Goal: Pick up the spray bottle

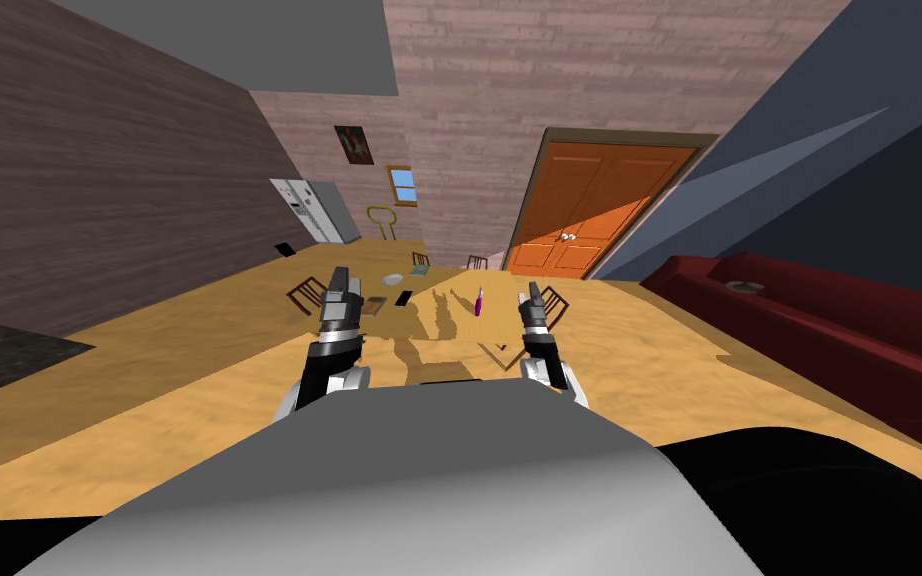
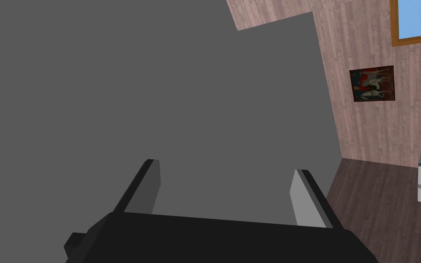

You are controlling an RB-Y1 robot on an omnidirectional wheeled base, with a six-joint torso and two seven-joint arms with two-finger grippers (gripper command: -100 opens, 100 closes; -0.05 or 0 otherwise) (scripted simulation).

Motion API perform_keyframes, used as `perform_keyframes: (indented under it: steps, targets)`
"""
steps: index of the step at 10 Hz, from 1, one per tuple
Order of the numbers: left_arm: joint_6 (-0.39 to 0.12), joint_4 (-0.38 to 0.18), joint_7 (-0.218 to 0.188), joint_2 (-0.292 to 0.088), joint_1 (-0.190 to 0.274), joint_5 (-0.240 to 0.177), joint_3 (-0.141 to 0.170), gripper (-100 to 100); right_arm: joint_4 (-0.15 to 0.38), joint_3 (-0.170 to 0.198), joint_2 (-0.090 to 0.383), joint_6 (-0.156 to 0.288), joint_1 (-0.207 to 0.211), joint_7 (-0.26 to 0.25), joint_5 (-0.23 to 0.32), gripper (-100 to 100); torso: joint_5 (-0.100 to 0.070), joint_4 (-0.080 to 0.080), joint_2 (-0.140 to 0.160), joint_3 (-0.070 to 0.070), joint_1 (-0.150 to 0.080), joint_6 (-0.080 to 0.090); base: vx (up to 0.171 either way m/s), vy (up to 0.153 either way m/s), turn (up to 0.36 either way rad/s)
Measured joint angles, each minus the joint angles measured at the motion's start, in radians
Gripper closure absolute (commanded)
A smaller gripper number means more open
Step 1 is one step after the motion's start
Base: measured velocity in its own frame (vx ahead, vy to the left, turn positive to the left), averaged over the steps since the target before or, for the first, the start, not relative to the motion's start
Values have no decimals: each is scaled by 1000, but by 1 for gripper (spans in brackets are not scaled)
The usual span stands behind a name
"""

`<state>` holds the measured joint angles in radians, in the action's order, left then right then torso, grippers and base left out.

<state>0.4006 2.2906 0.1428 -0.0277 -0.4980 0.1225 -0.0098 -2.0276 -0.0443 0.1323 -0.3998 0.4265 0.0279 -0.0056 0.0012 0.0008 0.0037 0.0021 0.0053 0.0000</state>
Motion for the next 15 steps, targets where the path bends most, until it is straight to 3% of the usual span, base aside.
perform_keyframes:
  steps: [5, 15]
  targets:
    - [0, 0, 0, 0, 0, 0, 0, 0, 154, -4, 26, -14, -94, -120, 57, -100, 0, 0, 0, 0, -1, 0, -53, 64, -18]
    - [0, 0, 0, 0, 0, 0, 0, 0, 399, -8, 31, -21, -232, -318, 138, -100, 0, -1, -3, -2, -2, 0, -23, 45, -11]
